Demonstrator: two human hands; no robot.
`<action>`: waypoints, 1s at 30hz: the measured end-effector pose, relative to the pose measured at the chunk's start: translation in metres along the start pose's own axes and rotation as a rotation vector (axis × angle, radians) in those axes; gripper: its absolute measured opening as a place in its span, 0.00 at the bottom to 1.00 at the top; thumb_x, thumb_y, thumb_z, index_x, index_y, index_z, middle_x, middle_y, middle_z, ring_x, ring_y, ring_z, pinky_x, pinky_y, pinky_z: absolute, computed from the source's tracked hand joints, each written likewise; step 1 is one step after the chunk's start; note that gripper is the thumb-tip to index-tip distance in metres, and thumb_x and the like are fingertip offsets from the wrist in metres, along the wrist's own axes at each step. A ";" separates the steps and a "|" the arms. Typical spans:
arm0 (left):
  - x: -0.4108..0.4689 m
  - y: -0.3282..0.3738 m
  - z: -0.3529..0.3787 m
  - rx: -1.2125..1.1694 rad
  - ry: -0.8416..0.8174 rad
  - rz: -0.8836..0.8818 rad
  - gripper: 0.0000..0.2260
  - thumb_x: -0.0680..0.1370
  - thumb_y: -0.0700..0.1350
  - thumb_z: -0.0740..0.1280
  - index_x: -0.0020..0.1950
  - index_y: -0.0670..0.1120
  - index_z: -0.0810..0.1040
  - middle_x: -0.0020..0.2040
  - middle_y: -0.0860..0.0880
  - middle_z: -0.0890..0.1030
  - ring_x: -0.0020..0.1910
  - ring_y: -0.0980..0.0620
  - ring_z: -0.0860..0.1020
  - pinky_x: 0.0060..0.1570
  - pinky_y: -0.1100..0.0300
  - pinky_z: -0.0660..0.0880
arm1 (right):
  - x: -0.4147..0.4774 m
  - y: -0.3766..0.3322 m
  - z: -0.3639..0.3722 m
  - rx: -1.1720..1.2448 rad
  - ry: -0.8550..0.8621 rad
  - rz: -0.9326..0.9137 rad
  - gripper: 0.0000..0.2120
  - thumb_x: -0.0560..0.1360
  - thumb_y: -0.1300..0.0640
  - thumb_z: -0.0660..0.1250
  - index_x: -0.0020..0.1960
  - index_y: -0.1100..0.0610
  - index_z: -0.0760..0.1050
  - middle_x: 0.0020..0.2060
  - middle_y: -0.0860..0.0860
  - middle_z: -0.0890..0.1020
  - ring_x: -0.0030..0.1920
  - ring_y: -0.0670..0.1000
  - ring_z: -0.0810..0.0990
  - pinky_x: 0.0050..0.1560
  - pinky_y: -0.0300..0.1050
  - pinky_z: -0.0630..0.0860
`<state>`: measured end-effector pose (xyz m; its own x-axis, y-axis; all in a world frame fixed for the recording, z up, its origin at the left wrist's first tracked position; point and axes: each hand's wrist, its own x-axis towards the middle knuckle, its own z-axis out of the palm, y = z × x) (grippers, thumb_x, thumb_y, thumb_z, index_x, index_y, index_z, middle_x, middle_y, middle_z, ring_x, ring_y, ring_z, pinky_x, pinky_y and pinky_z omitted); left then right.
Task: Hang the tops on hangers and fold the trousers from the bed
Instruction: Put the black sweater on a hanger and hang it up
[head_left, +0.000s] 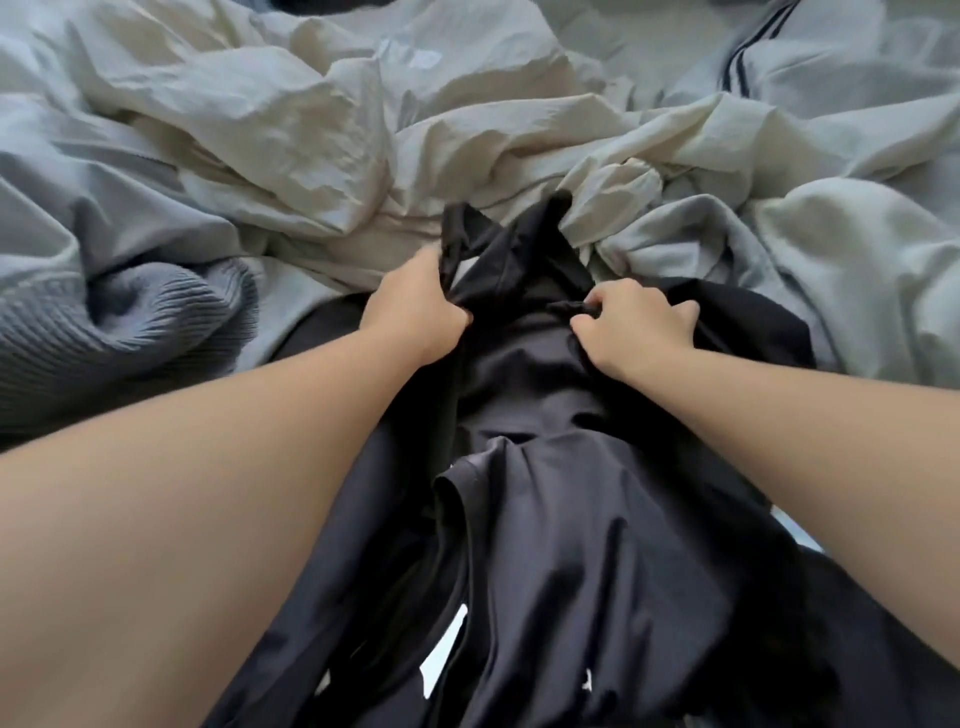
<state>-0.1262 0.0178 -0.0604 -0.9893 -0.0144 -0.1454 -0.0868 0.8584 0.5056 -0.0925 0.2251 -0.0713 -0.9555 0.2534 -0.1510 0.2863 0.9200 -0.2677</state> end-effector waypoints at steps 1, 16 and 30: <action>-0.008 0.002 -0.006 -0.054 -0.026 -0.010 0.20 0.72 0.47 0.75 0.62 0.51 0.77 0.56 0.47 0.83 0.58 0.41 0.80 0.54 0.51 0.75 | -0.006 -0.002 -0.007 0.049 -0.005 0.012 0.11 0.77 0.49 0.62 0.57 0.46 0.77 0.55 0.50 0.83 0.60 0.57 0.77 0.53 0.52 0.57; -0.235 0.045 -0.194 -0.689 -0.426 -0.122 0.28 0.64 0.45 0.79 0.60 0.55 0.73 0.54 0.59 0.83 0.55 0.63 0.81 0.54 0.67 0.76 | -0.220 -0.031 -0.252 0.488 -0.244 -0.243 0.11 0.74 0.61 0.64 0.43 0.46 0.67 0.52 0.49 0.85 0.45 0.56 0.81 0.50 0.51 0.75; -0.453 0.217 -0.362 -0.816 -0.142 -0.178 0.04 0.81 0.44 0.67 0.55 0.50 0.81 0.49 0.55 0.85 0.54 0.51 0.82 0.56 0.57 0.78 | -0.444 -0.034 -0.497 0.714 -0.167 -0.290 0.12 0.75 0.59 0.68 0.46 0.41 0.73 0.52 0.36 0.83 0.50 0.44 0.82 0.50 0.48 0.79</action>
<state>0.2609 0.0243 0.4233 -0.9333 -0.0024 -0.3590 -0.3516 0.2091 0.9125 0.2865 0.2297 0.4783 -0.9919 -0.0675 -0.1077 0.0579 0.5137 -0.8560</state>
